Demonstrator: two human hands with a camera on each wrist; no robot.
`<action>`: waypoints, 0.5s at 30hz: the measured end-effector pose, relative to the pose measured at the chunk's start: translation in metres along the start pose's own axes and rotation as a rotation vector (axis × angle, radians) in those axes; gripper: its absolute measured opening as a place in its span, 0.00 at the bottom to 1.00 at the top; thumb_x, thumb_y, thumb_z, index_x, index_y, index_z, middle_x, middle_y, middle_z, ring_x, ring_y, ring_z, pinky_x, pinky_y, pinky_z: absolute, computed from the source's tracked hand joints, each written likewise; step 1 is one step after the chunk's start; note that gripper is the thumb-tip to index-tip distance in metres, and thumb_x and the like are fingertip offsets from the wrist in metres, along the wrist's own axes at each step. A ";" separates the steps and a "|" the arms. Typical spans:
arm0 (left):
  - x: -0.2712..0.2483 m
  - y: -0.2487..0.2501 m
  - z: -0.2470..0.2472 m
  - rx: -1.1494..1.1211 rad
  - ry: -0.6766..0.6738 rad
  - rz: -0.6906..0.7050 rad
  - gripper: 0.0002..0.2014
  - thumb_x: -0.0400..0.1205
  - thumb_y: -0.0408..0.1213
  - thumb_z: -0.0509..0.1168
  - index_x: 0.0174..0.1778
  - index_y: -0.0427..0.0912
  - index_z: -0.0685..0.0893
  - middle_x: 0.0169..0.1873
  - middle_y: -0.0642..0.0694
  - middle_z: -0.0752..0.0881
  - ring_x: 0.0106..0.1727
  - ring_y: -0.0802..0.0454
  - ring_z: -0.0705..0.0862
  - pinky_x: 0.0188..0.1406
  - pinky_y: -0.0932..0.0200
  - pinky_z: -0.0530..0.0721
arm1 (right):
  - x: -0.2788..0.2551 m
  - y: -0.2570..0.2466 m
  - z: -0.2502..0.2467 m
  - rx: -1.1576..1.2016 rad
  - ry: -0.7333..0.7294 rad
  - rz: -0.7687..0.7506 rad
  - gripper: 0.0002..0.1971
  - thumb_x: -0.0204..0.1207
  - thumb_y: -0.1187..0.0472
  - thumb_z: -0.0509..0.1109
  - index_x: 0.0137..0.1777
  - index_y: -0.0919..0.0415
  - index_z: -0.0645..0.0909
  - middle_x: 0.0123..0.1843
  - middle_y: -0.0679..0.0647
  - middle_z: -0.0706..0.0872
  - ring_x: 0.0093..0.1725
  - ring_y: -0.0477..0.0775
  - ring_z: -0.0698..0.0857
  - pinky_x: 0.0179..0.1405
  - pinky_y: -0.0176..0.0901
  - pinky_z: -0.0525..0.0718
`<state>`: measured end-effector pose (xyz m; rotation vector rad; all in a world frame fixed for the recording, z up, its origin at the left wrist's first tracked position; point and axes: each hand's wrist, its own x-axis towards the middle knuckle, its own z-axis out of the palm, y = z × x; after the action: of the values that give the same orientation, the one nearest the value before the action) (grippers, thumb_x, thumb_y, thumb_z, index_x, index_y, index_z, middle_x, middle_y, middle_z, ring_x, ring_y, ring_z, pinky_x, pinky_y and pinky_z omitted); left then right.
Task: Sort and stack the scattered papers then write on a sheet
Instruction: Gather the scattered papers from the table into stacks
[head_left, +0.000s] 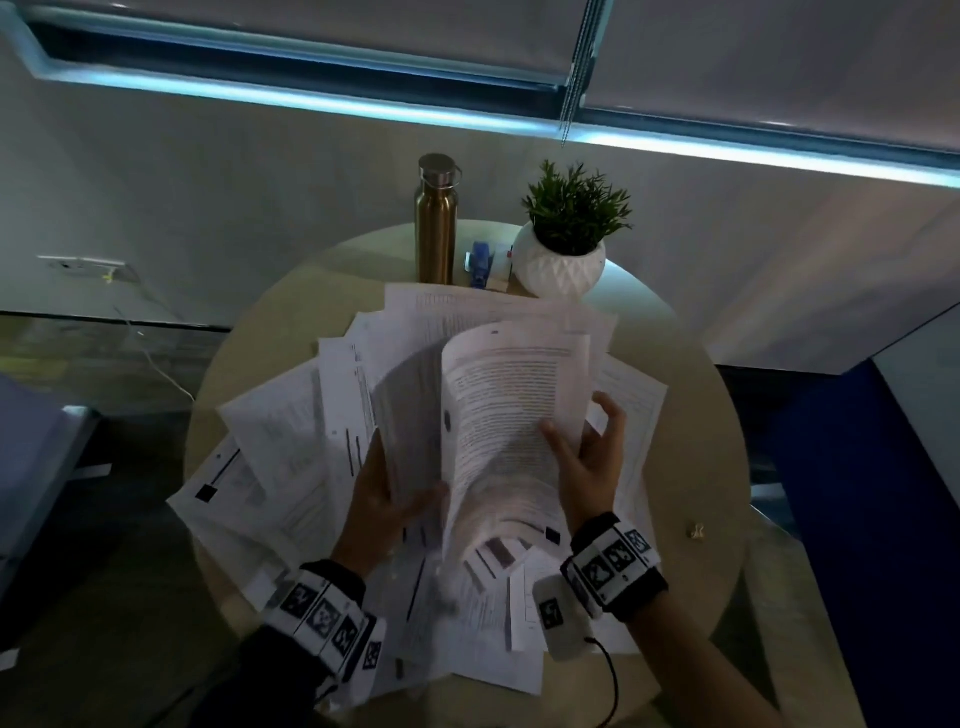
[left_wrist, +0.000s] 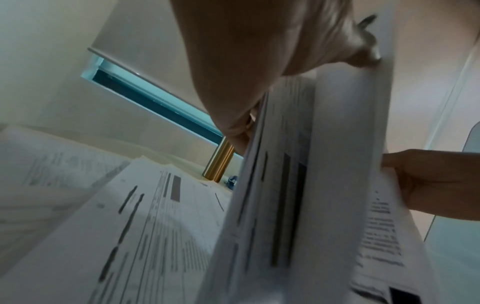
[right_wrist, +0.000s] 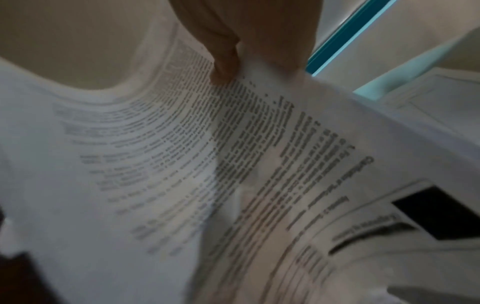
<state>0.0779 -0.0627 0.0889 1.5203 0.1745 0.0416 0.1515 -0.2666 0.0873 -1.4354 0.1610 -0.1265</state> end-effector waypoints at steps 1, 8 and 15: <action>-0.004 -0.002 0.000 0.017 -0.013 -0.013 0.44 0.56 0.65 0.76 0.67 0.71 0.63 0.58 0.82 0.78 0.62 0.77 0.77 0.59 0.70 0.80 | -0.001 -0.002 0.000 0.023 0.012 -0.003 0.23 0.72 0.72 0.73 0.64 0.63 0.69 0.49 0.57 0.89 0.48 0.52 0.90 0.45 0.45 0.90; -0.014 -0.011 -0.003 -0.066 -0.152 -0.050 0.41 0.56 0.71 0.72 0.67 0.72 0.70 0.60 0.77 0.80 0.63 0.74 0.78 0.57 0.70 0.80 | 0.010 0.008 -0.001 -0.225 0.063 -0.056 0.03 0.74 0.65 0.73 0.45 0.63 0.82 0.42 0.56 0.86 0.43 0.55 0.85 0.42 0.55 0.86; -0.002 -0.008 0.011 0.004 0.217 0.026 0.21 0.77 0.32 0.70 0.65 0.49 0.79 0.56 0.60 0.88 0.59 0.56 0.85 0.55 0.65 0.84 | 0.010 0.001 -0.002 -0.130 -0.034 -0.024 0.10 0.72 0.63 0.75 0.51 0.62 0.82 0.50 0.57 0.88 0.50 0.57 0.88 0.44 0.52 0.89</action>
<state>0.0774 -0.0746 0.0820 1.5202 0.3283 0.2274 0.1609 -0.2705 0.0861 -1.5684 0.1261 -0.1130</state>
